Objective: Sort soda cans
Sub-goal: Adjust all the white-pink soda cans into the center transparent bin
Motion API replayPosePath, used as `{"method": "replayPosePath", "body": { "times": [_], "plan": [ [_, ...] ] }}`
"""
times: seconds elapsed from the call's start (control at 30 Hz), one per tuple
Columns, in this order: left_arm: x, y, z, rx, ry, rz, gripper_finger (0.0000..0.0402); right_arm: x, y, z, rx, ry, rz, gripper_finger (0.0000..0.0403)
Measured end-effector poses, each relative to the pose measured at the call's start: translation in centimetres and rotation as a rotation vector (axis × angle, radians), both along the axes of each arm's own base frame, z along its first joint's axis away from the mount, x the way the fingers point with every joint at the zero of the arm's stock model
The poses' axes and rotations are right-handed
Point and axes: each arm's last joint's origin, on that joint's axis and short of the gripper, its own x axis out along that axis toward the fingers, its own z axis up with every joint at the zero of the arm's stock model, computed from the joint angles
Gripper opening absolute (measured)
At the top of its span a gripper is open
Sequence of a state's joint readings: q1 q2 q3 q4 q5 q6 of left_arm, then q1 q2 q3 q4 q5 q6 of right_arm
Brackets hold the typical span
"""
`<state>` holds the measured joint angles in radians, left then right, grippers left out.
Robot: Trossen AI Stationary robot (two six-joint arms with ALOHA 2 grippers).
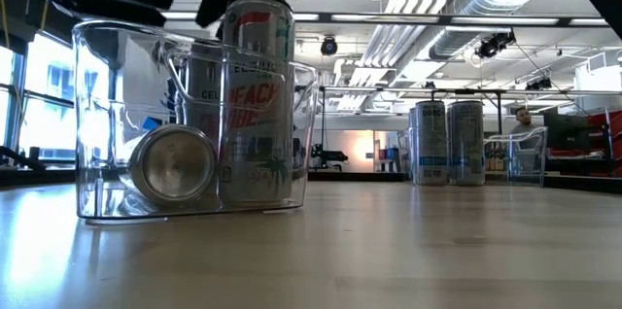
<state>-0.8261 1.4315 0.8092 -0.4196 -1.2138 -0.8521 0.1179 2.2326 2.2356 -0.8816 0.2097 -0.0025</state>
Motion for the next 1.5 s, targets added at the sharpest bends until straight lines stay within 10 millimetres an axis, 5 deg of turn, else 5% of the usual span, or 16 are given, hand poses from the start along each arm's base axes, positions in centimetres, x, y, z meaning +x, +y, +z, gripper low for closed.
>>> {"method": "replayPosePath", "body": {
  "times": [0.2, 0.43, 0.67, 0.8, 0.93, 1.2, 1.5],
  "plan": [
    [-0.6, -1.5, 1.4, 0.031, 0.013, -0.073, 0.0315, -1.0, 1.2, 3.7, -0.090, -0.058, -0.002, 0.0287],
    [-2.5, -1.1, 1.8, -0.035, 0.028, -0.060, 0.0315, -6.0, 6.0, 6.3, -0.162, -0.024, 0.015, 0.0287],
    [-2.4, 2.4, 1.2, -0.126, 0.421, -0.019, 0.0314, -9.3, 12.3, 3.3, -0.349, 0.044, -0.043, 0.0288],
    [-0.8, 4.6, 1.2, -0.130, 0.670, -0.121, 0.0314, -12.2, 14.0, 0.6, -0.528, 0.069, -0.166, 0.0288],
    [0.5, 6.4, 1.1, -0.055, 0.866, -0.321, 0.0314, -15.5, 15.4, 1.4, -0.486, -0.011, -0.216, 0.0288],
    [2.7, 9.2, 1.1, 0.010, 0.965, -0.660, 0.0314, -20.9, 18.4, 3.1, -0.500, -0.231, -0.211, 0.0288],
    [4.1, 12.6, 0.2, 0.030, 1.021, -0.652, 0.0301, -22.6, 19.3, 0.3, -0.499, -0.264, -0.231, 0.0288]
  ]
}}
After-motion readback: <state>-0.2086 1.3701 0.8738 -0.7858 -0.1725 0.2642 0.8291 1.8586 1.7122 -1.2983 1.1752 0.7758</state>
